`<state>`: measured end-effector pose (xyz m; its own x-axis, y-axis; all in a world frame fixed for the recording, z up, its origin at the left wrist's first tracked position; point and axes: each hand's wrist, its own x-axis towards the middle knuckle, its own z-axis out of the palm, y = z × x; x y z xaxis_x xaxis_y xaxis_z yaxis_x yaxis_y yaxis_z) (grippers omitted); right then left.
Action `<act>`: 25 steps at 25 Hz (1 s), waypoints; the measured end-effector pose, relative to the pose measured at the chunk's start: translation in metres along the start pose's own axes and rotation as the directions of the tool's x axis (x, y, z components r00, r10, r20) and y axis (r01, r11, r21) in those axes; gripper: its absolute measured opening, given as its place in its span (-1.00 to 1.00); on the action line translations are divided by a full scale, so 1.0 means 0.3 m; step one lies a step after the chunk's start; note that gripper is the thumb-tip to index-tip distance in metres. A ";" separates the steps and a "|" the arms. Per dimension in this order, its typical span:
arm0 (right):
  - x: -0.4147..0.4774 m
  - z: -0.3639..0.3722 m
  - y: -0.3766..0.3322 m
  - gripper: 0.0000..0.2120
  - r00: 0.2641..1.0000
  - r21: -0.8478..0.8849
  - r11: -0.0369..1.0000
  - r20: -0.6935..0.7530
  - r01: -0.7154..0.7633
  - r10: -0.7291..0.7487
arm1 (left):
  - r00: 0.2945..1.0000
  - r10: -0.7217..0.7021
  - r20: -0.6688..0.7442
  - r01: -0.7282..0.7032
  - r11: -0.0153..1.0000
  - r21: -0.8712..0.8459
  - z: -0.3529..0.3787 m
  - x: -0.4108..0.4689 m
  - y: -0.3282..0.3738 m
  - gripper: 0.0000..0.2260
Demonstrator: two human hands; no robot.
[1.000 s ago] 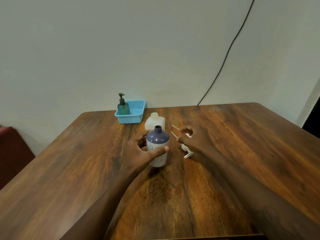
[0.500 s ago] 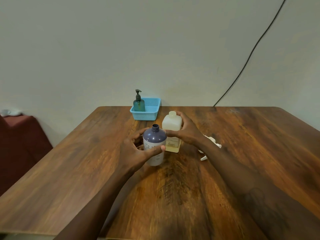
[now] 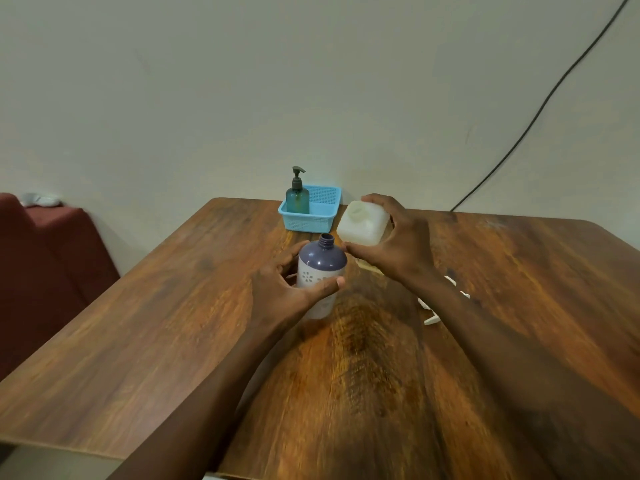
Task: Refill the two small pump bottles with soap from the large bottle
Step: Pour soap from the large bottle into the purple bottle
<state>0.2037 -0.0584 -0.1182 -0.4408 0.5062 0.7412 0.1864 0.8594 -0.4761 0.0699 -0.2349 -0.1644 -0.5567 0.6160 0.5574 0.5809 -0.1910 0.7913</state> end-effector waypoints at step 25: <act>-0.012 -0.079 0.007 -0.33 0.907 -0.433 0.806 0.075 0.405 -0.415 | 0.996 0.093 0.017 -0.093 0.995 0.035 0.027 0.014 -0.004 -0.35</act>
<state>0.2265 -0.0567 -0.1107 -0.5429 0.0968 0.8342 0.3518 0.9282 0.1213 0.0718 -0.2259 -0.1649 -0.4903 0.6085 0.6239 0.6508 -0.2205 0.7265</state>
